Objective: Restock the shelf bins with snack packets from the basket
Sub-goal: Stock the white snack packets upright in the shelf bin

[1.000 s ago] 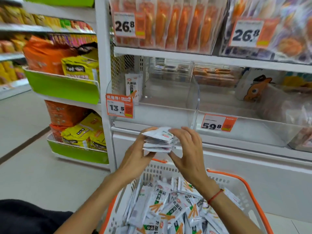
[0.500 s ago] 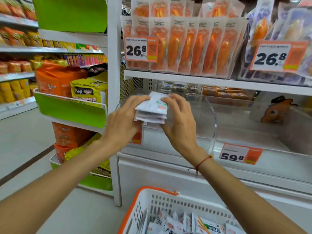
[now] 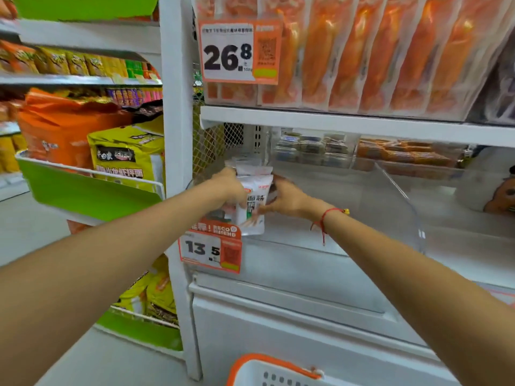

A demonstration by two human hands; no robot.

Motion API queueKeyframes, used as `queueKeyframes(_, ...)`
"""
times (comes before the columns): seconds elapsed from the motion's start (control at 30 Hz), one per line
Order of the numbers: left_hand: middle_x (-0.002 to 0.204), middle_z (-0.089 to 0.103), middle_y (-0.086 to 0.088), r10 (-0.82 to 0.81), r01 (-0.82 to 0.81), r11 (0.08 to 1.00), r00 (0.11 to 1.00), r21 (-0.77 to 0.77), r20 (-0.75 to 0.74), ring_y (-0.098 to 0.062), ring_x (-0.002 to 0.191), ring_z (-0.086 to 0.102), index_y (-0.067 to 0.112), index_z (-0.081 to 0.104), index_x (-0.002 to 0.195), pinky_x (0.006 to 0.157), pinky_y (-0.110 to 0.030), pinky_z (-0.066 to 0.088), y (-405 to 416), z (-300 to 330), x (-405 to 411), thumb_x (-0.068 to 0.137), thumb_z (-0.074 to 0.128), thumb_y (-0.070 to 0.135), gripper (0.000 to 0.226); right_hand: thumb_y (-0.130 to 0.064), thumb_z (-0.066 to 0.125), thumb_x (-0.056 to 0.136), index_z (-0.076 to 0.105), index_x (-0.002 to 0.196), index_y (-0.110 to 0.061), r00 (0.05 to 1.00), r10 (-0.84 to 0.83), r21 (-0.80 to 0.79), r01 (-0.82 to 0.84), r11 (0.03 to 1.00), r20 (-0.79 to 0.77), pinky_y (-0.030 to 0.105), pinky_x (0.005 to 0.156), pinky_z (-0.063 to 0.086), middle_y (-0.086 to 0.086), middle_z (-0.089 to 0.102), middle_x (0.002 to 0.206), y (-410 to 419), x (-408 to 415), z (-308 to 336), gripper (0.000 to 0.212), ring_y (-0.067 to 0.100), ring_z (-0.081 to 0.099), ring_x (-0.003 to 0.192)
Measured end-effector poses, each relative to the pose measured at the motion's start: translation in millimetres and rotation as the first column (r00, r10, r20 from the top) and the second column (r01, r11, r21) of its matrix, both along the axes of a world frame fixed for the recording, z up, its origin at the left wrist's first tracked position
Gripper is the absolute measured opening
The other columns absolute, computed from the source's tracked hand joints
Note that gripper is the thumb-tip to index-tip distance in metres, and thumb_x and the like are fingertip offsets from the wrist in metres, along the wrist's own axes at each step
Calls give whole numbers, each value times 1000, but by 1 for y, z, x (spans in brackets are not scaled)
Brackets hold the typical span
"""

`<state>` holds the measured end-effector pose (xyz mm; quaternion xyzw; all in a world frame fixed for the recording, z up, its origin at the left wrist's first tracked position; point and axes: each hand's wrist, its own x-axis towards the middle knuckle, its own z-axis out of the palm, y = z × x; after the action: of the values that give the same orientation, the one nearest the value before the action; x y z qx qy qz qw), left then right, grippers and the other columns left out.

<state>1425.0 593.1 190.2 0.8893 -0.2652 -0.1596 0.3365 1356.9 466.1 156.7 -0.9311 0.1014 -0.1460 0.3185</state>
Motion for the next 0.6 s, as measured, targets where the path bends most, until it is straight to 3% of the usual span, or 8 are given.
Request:
queueKeyframes(0.07, 123, 57, -22, 39, -43, 999, 989, -25, -145, -35, 104, 62, 1, 43, 129, 75, -38, 56, -5, -5, 7, 80, 67, -8, 55, -11, 79, 74, 50, 124, -11, 993, -3, -46, -2, 999, -119, 29, 90, 48, 7, 61, 120, -6, 14, -3, 58, 21, 58, 107)
queueKeyframes(0.17, 120, 59, -24, 100, -101, 995, 975, 3, -197, -35, 104, 64, -1, 42, 127, 78, -39, 55, -7, -8, 15, 82, 66, -5, 51, -9, 78, 74, 52, 114, -12, 985, -7, 83, 22, 996, -173, 40, 85, 56, 9, 62, 118, -12, 33, -10, 47, 25, 62, 106)
queueKeyframes(0.27, 122, 58, -23, 132, -138, 990, 967, -11, -217, -32, 106, 63, -2, 42, 127, 81, -36, 55, -8, -8, 20, 86, 63, -3, 47, -12, 79, 74, 55, 116, -10, 981, -30, 132, 56, 990, -191, 42, 81, 58, 11, 64, 116, -14, 44, -13, 48, 26, 65, 101)
queueKeyframes(0.4, 139, 47, -14, 39, -27, 998, 966, 49, -256, -27, 120, 53, 4, 45, 133, 87, -32, 55, -8, -7, 19, 91, 54, -3, 44, -14, 78, 75, 53, 115, -8, 980, -71, 199, 108, 974, -185, 42, 79, 59, 12, 63, 116, -14, 50, -19, 47, 26, 66, 98)
queueKeyframes(0.43, 138, 48, -13, -2, 25, 991, 985, 130, -175, -26, 116, 55, 6, 45, 135, 83, -31, 56, -5, -6, 17, 92, 52, -2, 44, -15, 79, 75, 51, 116, -8, 980, -90, 207, 127, 970, -178, 42, 78, 59, 12, 63, 116, -14, 51, -21, 50, 27, 65, 98)
queueKeyframes(0.5, 130, 54, -10, -192, 114, 919, 965, 378, 177, -25, 101, 61, 10, 48, 132, 74, -30, 56, 5, -2, 12, 93, 48, 2, 40, -17, 81, 73, 44, 119, -8, 977, -139, 216, 172, 961, -159, 42, 79, 58, 10, 61, 116, -14, 53, -24, 60, 27, 65, 99)
queueKeyframes(0.57, 121, 59, -8, -447, 73, 806, 725, 587, 524, -26, 99, 60, 14, 56, 126, 80, -36, 54, 13, 1, 6, 90, 49, 5, 38, -22, 82, 71, 42, 118, -10, 975, -172, 175, 195, 965, -141, 42, 82, 57, 9, 60, 116, -14, 54, -27, 63, 27, 64, 101)
queueKeyframes(0.6, 122, 59, -7, -549, 40, 748, 597, 663, 584, -26, 105, 57, 17, 58, 125, 86, -36, 51, 14, 0, 3, 89, 51, 6, 38, -26, 81, 72, 43, 118, -10, 975, -175, 118, 191, 975, -136, 40, 84, 56, 8, 61, 118, -13, 54, -28, 62, 26, 63, 102)
